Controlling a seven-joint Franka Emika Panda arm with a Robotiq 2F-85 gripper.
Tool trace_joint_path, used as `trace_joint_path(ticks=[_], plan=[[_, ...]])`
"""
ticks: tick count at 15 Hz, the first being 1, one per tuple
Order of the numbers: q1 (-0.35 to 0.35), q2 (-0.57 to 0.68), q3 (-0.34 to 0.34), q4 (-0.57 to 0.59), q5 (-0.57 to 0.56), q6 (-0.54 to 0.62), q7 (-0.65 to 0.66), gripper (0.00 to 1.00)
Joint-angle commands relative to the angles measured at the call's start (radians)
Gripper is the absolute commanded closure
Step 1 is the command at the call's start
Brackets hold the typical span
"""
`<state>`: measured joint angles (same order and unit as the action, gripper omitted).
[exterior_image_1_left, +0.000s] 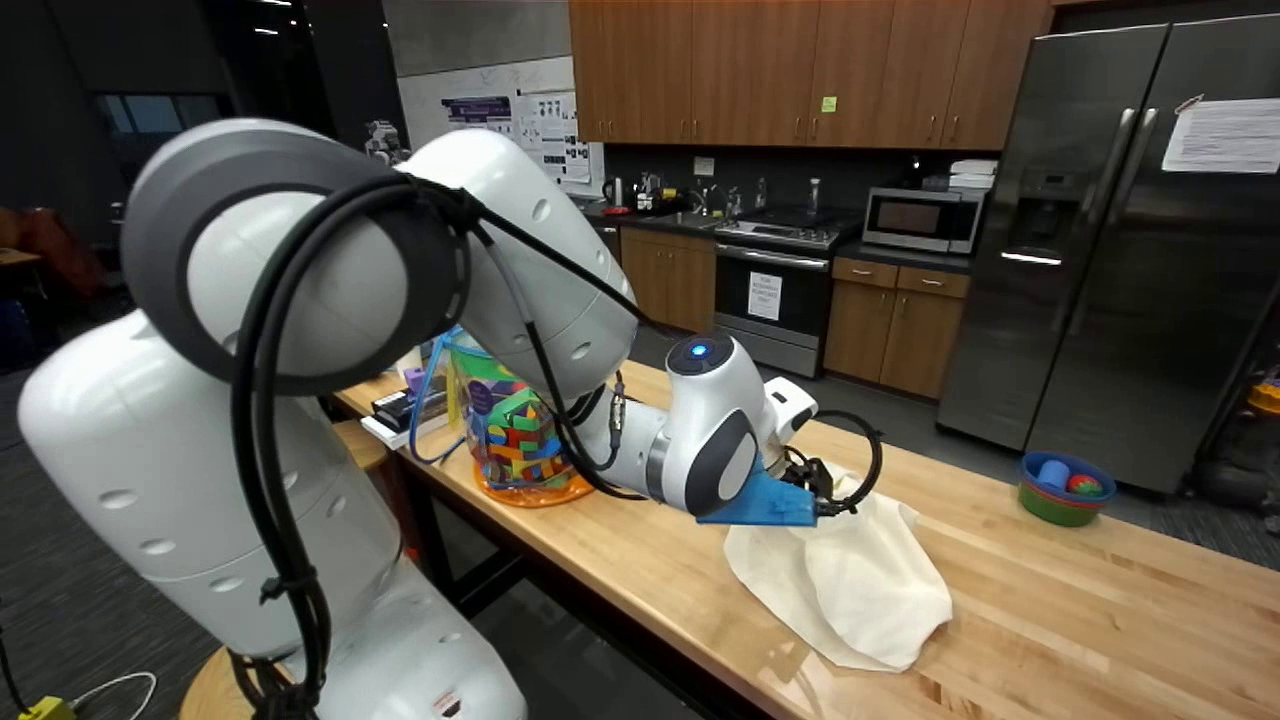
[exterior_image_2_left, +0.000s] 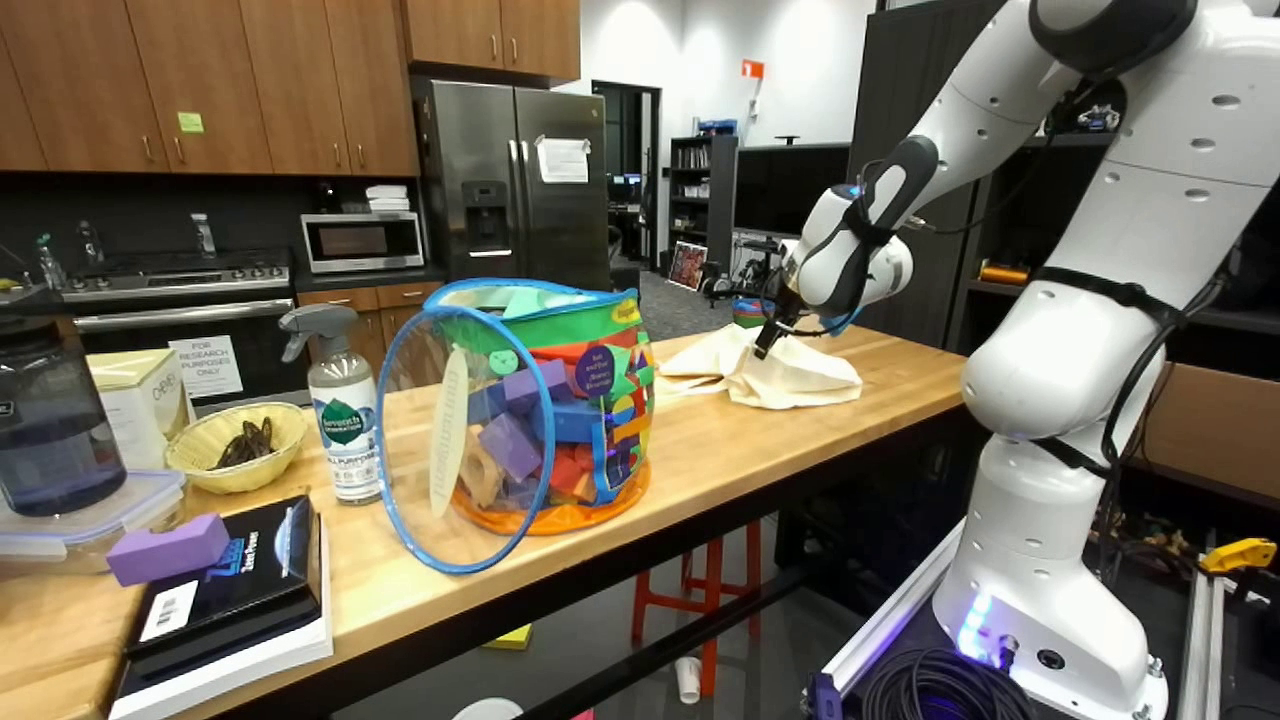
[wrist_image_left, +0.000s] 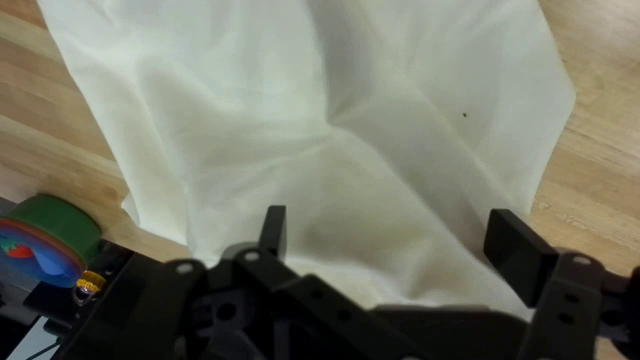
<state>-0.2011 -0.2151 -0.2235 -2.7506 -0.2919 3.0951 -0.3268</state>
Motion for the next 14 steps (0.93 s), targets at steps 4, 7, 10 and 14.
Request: trace_joint_path(ticks=[4,7,10,14], plan=[[-0.033,0.085,0.047,0.036,-0.043,0.148,0.004,0.00],[-0.006,0.110,0.052,0.045,-0.027,0.162,-0.019,0.00],[0.010,0.135,0.062,0.053,-0.032,0.151,-0.029,0.00],[0.021,0.166,0.065,0.063,-0.036,0.134,-0.045,0.25]])
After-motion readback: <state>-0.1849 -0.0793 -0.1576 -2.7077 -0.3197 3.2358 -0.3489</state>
